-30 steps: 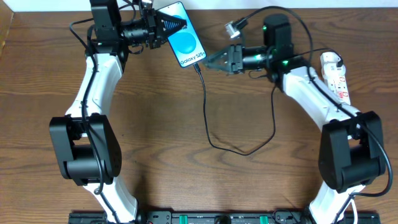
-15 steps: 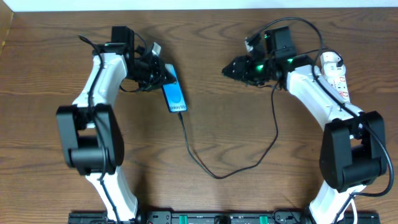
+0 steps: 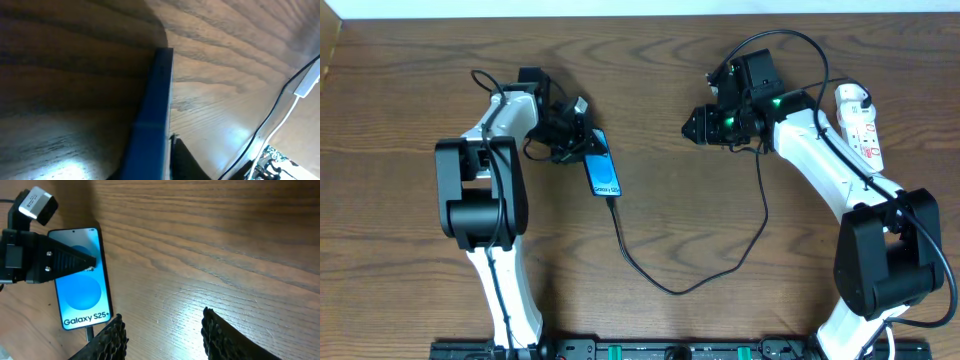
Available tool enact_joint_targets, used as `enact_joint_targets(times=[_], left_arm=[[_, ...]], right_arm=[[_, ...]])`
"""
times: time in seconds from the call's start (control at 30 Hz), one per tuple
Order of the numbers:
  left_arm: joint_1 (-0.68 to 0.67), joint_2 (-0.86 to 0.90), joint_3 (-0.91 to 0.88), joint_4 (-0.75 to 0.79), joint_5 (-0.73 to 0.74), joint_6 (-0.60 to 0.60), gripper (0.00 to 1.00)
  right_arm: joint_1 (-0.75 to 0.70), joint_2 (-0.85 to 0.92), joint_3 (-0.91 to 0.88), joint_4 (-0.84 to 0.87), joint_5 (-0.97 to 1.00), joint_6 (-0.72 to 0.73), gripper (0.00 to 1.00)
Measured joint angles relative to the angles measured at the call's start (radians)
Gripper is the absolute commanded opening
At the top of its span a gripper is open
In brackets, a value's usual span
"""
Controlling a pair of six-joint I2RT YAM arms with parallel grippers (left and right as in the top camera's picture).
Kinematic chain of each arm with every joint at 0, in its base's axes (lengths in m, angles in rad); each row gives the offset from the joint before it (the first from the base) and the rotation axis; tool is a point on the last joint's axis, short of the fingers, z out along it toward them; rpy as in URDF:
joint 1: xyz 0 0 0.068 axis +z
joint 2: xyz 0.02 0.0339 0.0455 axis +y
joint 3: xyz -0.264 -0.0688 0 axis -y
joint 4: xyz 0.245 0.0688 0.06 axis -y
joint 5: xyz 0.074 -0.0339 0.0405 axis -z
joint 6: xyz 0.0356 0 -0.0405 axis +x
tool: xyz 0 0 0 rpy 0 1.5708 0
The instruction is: Plug charger to phone and switch on socket
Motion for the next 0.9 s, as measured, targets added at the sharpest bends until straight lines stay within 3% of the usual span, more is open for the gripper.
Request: enact_joint_targets(times=[0.2,0.4,0.73,0.83,0.9], left_arm=[[0.0,0.0,0.0,-0.007,-0.001,-0.001,0.45],[-0.007,-0.018,0.014,-0.04,-0.089,-0.002,0.5],[-0.011,-0.055,0.037,-0.066,-0.543,-0.031,0.51],[-0.012,-0.056,0.048,-0.09,-0.573,-0.033,0.51],[-0.011,-0.061,0.056,-0.119,-0.612,-0.033,0.51]], right_arm=[[0.0,0.0,0.0,-0.01,0.006,-0.018,0.49],[0.0,0.0,0.0,-0.014,0.016,-0.041,0.5],[-0.018,-0.095,0.0,-0.072,0.084,-0.078,0.49],[-0.073,-0.16,0.0,-0.122,0.09,-0.082,0.43],[-0.122,-0.187,0.0,-0.14,0.095,-0.086,0.28]])
